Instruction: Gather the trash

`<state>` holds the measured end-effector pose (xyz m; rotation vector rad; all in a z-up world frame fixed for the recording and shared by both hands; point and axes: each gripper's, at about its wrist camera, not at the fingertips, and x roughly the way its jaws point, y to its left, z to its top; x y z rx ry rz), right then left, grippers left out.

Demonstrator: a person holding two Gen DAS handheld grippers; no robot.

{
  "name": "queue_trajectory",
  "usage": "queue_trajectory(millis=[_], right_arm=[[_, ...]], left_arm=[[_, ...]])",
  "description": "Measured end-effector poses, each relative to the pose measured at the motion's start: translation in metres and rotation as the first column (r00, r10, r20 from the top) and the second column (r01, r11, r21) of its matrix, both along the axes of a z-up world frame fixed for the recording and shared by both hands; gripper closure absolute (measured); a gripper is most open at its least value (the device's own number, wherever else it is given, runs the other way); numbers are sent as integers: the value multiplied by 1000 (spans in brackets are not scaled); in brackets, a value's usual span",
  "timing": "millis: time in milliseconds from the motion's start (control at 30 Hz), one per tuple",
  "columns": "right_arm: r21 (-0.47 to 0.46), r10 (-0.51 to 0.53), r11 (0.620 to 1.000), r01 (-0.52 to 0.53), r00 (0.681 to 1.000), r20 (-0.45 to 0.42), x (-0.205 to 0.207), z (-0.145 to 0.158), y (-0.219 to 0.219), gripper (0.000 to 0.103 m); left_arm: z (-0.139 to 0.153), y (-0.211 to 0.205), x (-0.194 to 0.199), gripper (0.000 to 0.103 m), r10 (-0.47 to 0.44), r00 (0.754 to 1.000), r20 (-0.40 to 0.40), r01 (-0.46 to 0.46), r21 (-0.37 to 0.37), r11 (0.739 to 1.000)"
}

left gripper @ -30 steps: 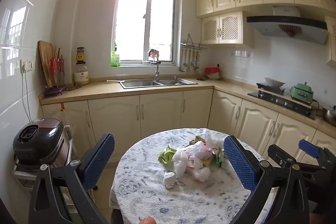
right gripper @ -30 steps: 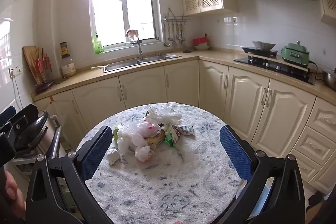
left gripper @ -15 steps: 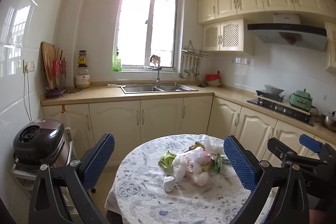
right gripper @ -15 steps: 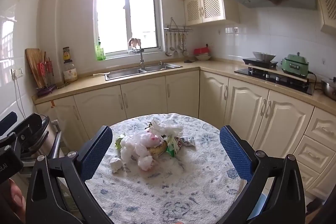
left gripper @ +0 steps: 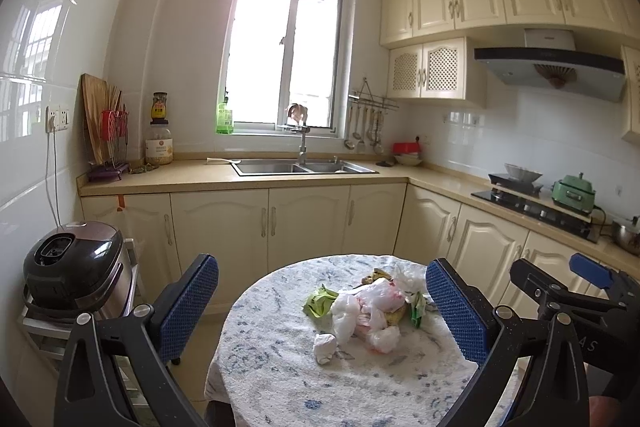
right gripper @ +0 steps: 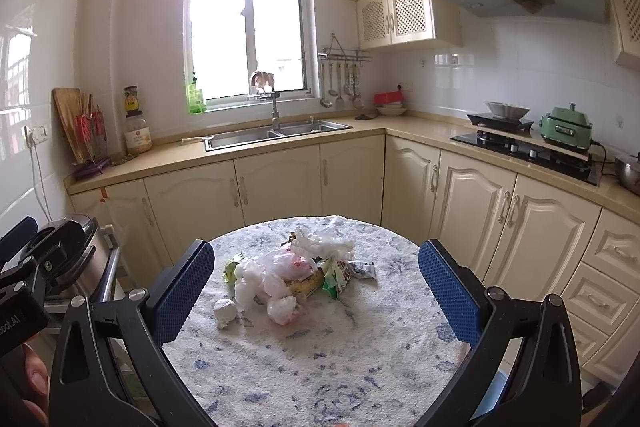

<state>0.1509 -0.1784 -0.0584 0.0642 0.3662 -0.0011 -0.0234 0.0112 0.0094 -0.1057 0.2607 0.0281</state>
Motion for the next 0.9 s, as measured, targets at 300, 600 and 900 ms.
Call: queue_trajectory(millis=[300,600,900], right_arm=[[-8,20,1000,-20,1000,-9,6,-1,5,0],[-10,28,1000,-28,1000,-8,10,-3,5,0],[-15,33,999,-33,999,-27,24,-7,4,0]], left_arm=[[-5,-1,1,1,-5,1000,13,5,8,1000],[-10,-1,10,1,-12,999,31,12,15,1000],[-26,1,31,1,-19,1000,6,19,9,1000]])
